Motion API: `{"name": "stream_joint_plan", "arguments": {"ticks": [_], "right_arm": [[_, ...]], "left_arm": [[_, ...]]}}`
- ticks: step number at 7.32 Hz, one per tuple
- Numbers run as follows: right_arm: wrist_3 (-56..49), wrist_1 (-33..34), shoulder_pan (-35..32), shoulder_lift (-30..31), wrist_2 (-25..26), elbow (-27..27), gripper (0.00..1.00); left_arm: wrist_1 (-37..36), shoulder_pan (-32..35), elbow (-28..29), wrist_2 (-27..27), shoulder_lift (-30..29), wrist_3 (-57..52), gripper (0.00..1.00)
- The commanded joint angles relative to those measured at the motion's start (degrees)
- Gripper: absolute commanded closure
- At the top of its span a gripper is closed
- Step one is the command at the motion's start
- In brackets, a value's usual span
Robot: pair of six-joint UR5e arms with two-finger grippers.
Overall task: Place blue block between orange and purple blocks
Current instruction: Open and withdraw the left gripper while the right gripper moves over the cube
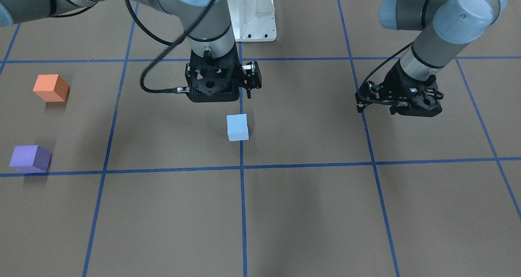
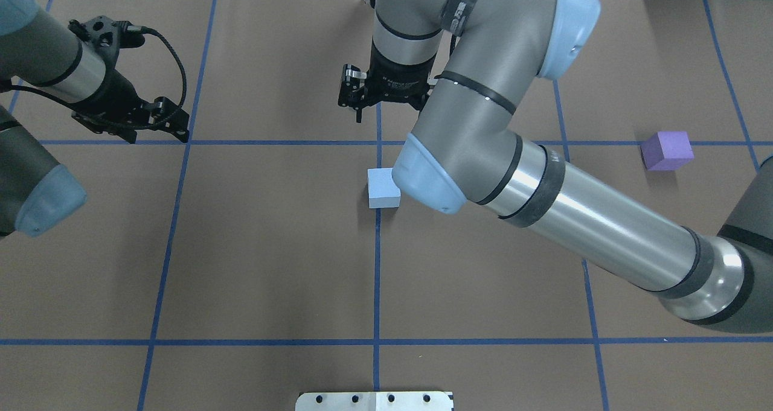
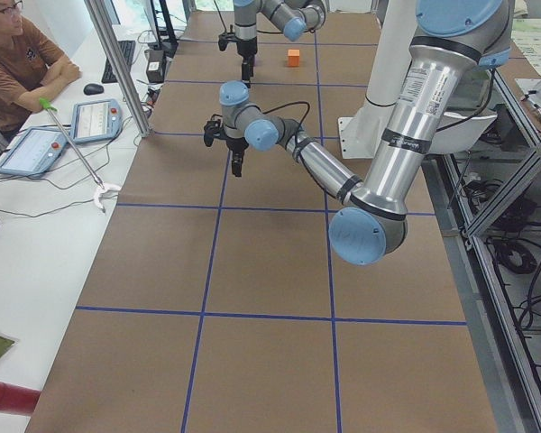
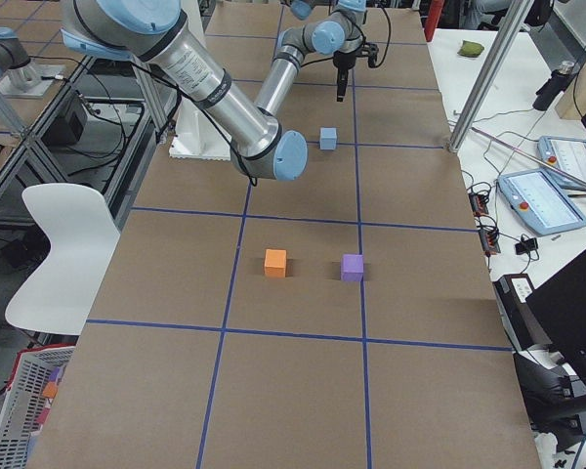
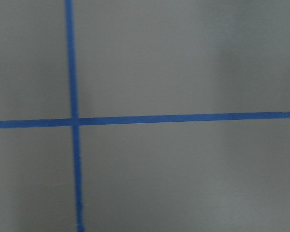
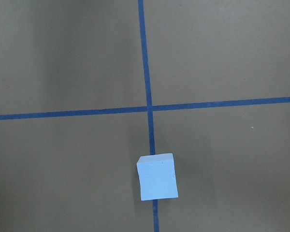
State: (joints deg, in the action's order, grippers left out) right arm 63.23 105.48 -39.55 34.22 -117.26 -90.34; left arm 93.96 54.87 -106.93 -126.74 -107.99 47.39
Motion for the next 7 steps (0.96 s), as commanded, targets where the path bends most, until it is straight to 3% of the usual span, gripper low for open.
{"name": "stream_joint_plan", "arguments": {"ticks": [1, 3, 7], "right_arm": [[0.1, -5.8, 5.3, 0.6, 8.4, 5.7, 0.00], [-0.5, -10.0, 6.0, 0.8, 8.4, 10.8, 0.00], [-3.1, -10.6, 7.5, 2.0, 8.5, 12.8, 0.00]], "left_arm": [[0.0, 3.6, -0.7, -0.1, 3.8, -7.0, 0.00], [-0.1, 6.2, -0.6, -0.2, 5.9, -12.9, 0.00], [0.0, 6.4, -0.1, -0.1, 6.0, -13.3, 0.00]]}}
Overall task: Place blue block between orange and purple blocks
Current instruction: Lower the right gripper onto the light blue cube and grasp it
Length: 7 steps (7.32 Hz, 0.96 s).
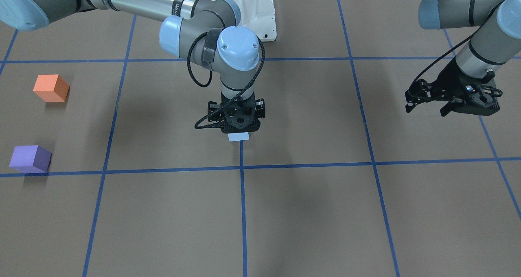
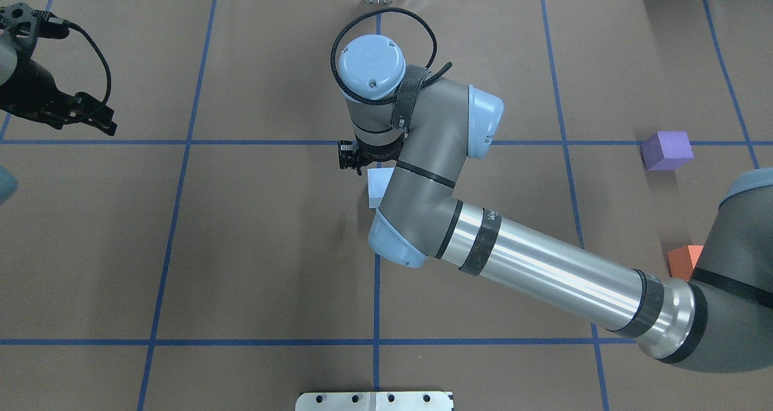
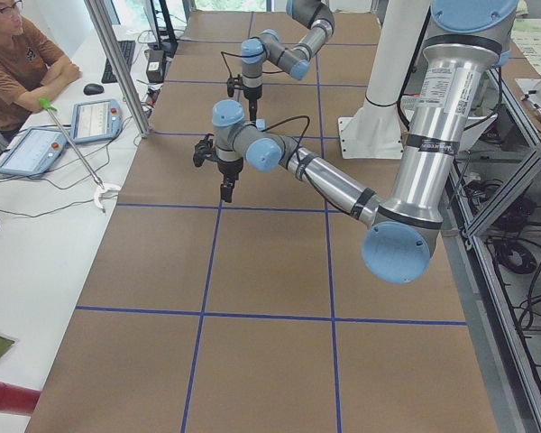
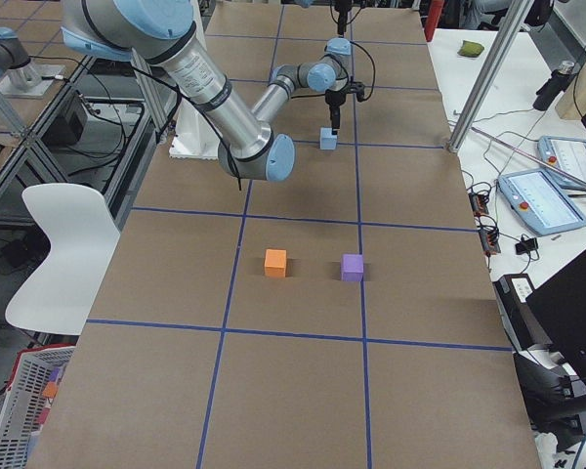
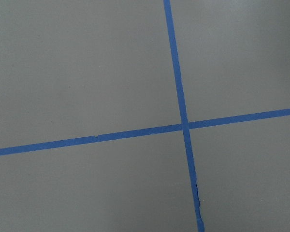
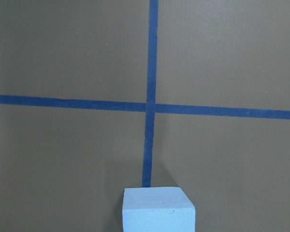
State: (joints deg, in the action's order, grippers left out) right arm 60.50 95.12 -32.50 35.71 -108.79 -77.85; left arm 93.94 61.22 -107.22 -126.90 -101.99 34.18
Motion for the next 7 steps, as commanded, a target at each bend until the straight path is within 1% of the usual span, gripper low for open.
{"name": "stream_joint_plan", "arguments": {"ticks": [1, 2, 3, 5, 6, 7], "right_arm": [[-0.5, -1.5, 0.6, 1.5, 0.1, 0.5, 0.00], [-0.2, -7.6, 1.5, 2.8, 0.2, 2.1, 0.00], [0.3, -10.2, 1.7, 3.5, 0.2, 3.5, 0.00], [0.7, -10.5, 2.3, 3.0, 0.2, 3.7, 0.00], [1.5, -10.3, 2.6, 3.1, 0.2, 3.7, 0.04], [6.3, -10.2, 2.7, 3.1, 0.4, 3.6, 0.88]], "left_arm": [[0.0, 0.0, 0.1, 0.1, 0.0, -0.1, 0.00], [-0.1, 0.0, 0.2, 0.1, 0.0, -0.1, 0.00], [-0.1, 0.1, 0.3, 0.2, 0.0, -0.1, 0.00], [0.0, 0.0, 0.9, 0.2, 0.0, -0.3, 0.00], [0.0, 0.0, 0.8, 0.1, 0.0, -0.3, 0.00], [0.0, 0.0, 0.8, 0.1, 0.0, -0.3, 0.00]]}}
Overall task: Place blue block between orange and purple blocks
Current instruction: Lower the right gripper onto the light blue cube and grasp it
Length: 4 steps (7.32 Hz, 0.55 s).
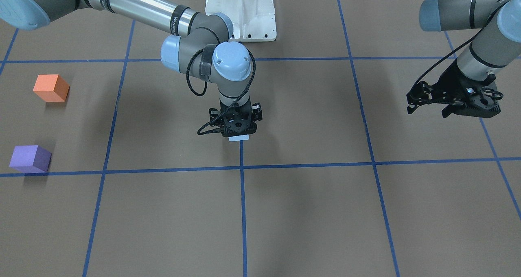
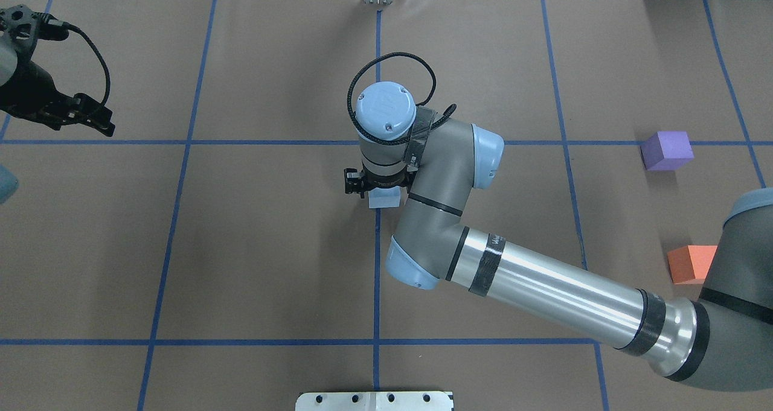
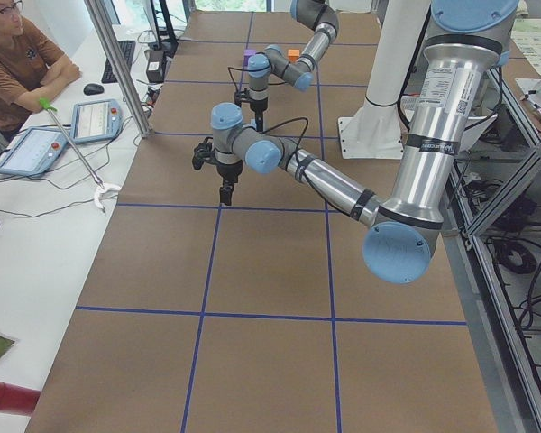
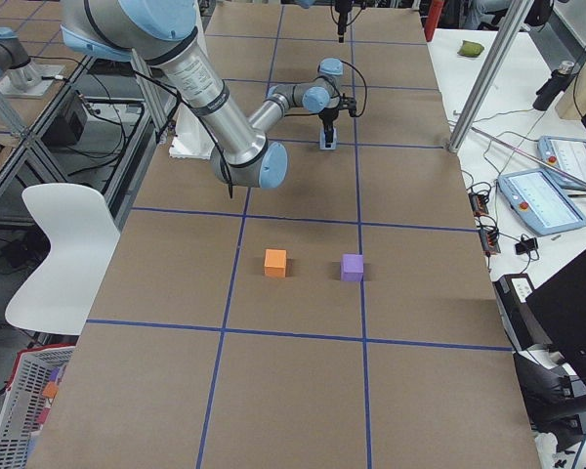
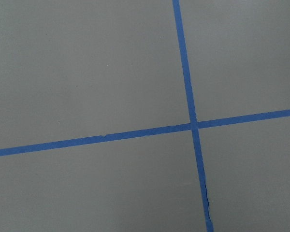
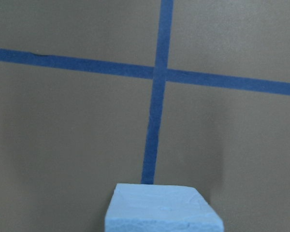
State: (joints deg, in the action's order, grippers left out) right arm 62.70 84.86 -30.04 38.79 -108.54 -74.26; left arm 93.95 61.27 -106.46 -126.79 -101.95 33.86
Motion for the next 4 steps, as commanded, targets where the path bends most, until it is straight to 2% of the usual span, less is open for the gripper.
{"name": "stream_joint_plan", "arguments": {"ticks": [1, 3, 4], "right_arm": [[4.1, 0.1, 0.2, -0.3, 1.6, -0.2, 1.00], [4.4, 1.7, -1.0, -0.4, 1.4, -3.5, 1.00], [4.4, 12.0, -2.1, -0.1, 1.2, -12.5, 1.00]], "left_arm": [[0.0, 0.1, 0.0, 0.0, 0.0, 0.0, 0.00], [0.0, 0.1, 0.0, 0.0, 0.0, 0.0, 0.00], [0.0, 0.1, 0.0, 0.1, 0.1, 0.0, 0.00]]}}
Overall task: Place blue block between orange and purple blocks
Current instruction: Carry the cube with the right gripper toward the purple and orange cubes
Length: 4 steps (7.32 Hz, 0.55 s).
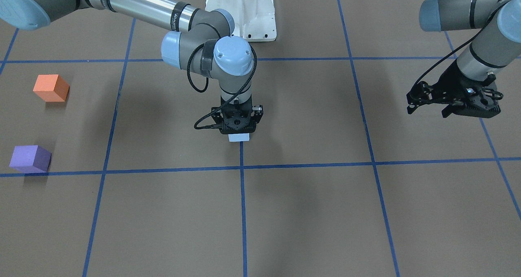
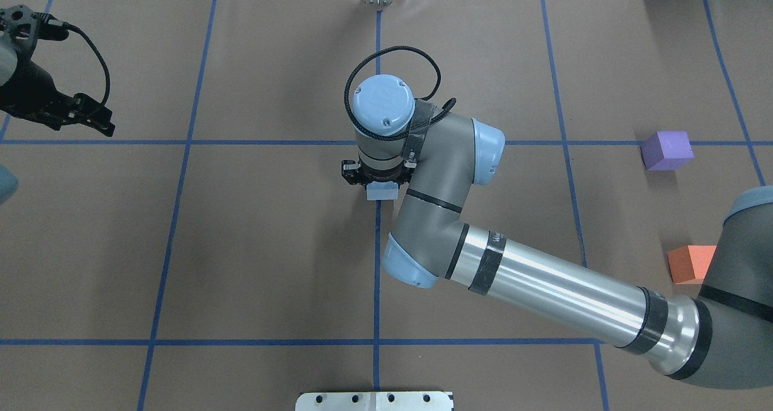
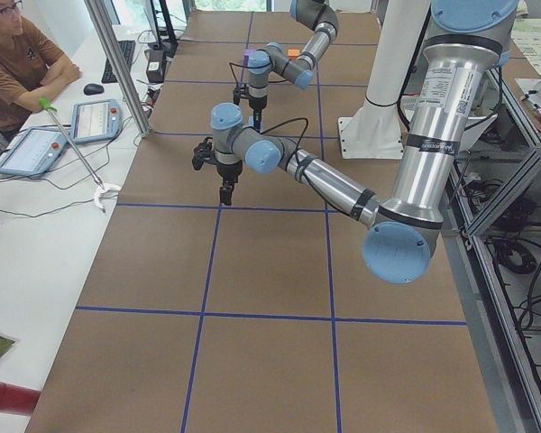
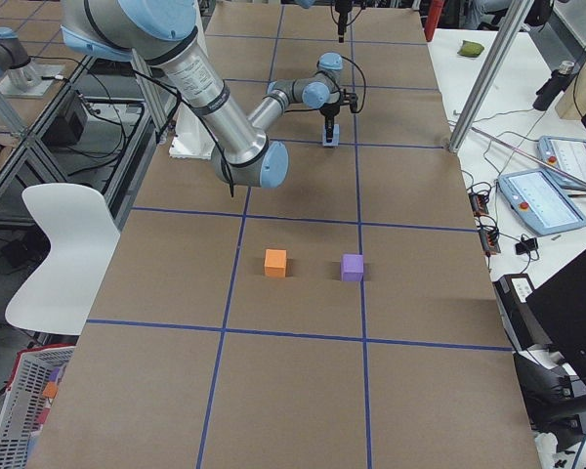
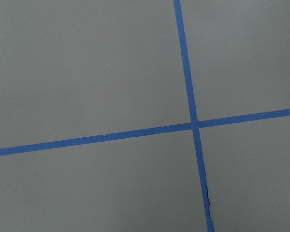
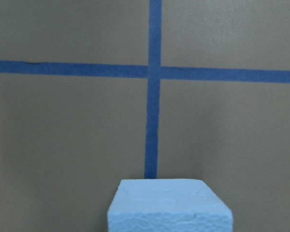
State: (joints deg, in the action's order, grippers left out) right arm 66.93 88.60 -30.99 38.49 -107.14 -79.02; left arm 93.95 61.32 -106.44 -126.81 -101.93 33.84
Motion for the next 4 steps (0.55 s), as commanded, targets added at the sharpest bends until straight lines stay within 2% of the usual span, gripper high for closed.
{"name": "stream_joint_plan", "arguments": {"ticks": [1, 2, 3, 4], "right_arm": [[-0.1, 21.5, -2.1, 1.7, -0.3, -20.9, 1.00], [-0.2, 28.7, -4.4, 6.9, -0.4, -32.7, 1.00], [-2.3, 29.3, -7.8, 15.0, -0.9, -41.1, 1.00], [-10.5, 29.1, -10.3, 21.4, -2.6, -45.3, 1.00]], "left_arm": [[0.0, 0.0, -0.3, 0.0, 0.1, -0.1, 0.00], [0.0, 0.0, -0.5, 0.0, 0.7, -0.2, 0.00], [0.1, 0.9, -0.5, 0.0, 1.2, -1.2, 0.00], [0.0, 3.7, -0.4, -0.1, 3.4, -8.7, 0.00]]}}
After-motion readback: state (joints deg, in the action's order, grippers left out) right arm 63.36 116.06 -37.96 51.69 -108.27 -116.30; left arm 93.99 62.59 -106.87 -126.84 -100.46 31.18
